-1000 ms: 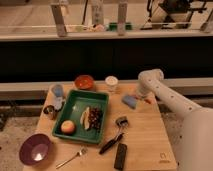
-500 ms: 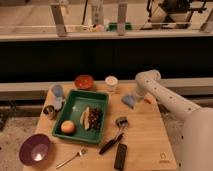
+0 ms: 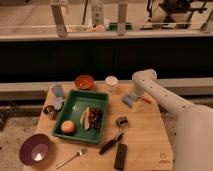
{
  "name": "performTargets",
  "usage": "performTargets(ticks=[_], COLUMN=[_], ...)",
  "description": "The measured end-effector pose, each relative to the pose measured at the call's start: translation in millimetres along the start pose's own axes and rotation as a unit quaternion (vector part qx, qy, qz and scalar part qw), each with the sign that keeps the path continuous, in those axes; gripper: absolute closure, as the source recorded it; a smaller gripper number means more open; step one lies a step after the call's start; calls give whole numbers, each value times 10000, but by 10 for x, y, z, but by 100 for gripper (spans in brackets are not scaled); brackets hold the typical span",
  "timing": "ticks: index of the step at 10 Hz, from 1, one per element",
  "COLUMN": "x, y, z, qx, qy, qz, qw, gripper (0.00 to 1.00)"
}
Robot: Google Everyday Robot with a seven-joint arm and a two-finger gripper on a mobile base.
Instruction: Wipe tray with sponge
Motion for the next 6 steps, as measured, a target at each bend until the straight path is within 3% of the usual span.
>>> performTargets(ticks=[3, 6], x=[-10, -5], y=[-53, -17], z=[32, 73], qx=[-34, -84], qy=[50, 54], qz=[-10, 6], qw=[10000, 9999], gripper=[23, 49])
